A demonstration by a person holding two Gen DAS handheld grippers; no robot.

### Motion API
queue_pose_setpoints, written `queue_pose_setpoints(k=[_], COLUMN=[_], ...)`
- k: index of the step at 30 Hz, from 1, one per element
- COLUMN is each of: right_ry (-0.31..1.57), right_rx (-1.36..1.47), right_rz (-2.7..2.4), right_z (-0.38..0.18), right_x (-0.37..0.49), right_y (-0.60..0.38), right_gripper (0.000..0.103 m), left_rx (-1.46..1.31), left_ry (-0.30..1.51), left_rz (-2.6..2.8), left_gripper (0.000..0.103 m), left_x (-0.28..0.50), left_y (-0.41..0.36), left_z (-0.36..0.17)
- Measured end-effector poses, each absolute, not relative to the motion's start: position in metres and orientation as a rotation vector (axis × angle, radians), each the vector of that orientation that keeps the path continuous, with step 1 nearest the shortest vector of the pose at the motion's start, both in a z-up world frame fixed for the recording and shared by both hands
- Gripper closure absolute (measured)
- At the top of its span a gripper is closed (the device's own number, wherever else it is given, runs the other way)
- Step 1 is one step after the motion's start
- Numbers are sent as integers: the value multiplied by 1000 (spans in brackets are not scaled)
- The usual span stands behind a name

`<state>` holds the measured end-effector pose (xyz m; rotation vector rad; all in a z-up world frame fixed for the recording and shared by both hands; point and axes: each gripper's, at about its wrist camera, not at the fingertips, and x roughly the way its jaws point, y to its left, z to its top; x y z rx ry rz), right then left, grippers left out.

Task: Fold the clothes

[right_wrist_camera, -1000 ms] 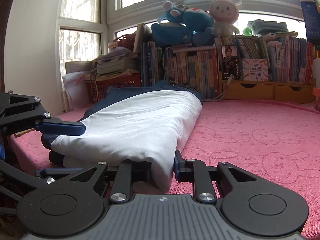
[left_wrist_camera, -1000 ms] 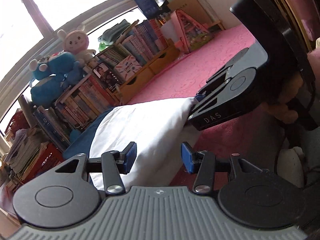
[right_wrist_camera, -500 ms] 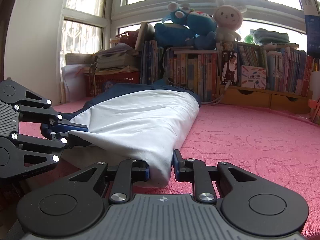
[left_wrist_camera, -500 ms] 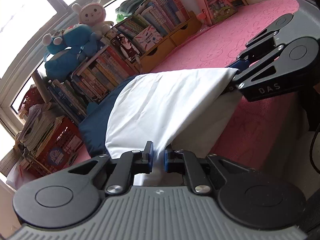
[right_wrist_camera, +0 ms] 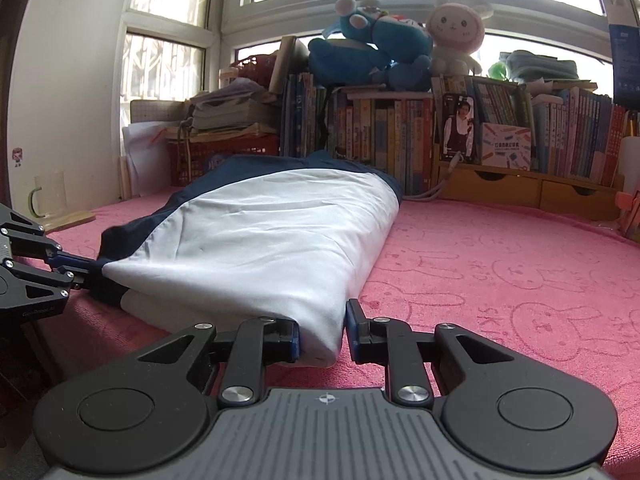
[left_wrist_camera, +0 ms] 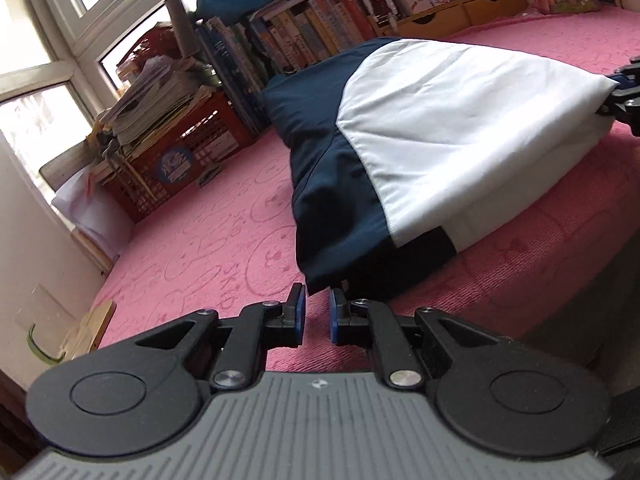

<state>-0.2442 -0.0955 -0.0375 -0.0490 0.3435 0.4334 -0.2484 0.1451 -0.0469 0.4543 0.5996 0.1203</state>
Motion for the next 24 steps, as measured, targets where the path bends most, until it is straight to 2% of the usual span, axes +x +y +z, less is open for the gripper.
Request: queue_pose_setpoints(k=[2, 6, 10, 15, 20, 24], right_ry=[344, 345, 344, 344, 345, 353], right_rx=[-50, -54, -67, -72, -75, -73], right_rz=[435, 439, 437, 441, 440, 444], right_z=[-39, -42, -44, -44, -45, -47], right_x=[-244, -244, -245, -245, -244, -243], right_y=[-96, -97, -93, -92, -91, -93], right_gripper=[81, 81, 80, 80, 80, 79], left_rx=[345, 95, 179, 339, 481, 480], left_ry=[609, 495, 407, 329, 336, 403], left_rz=[186, 224, 80, -165, -296, -148], left_gripper=[91, 90, 74, 63, 63, 62], left_x=[-254, -270, -240, -182, -118, -89], left_y=[161, 185, 155, 104, 58, 74], left_z=[-39, 1, 29, 53, 32, -10])
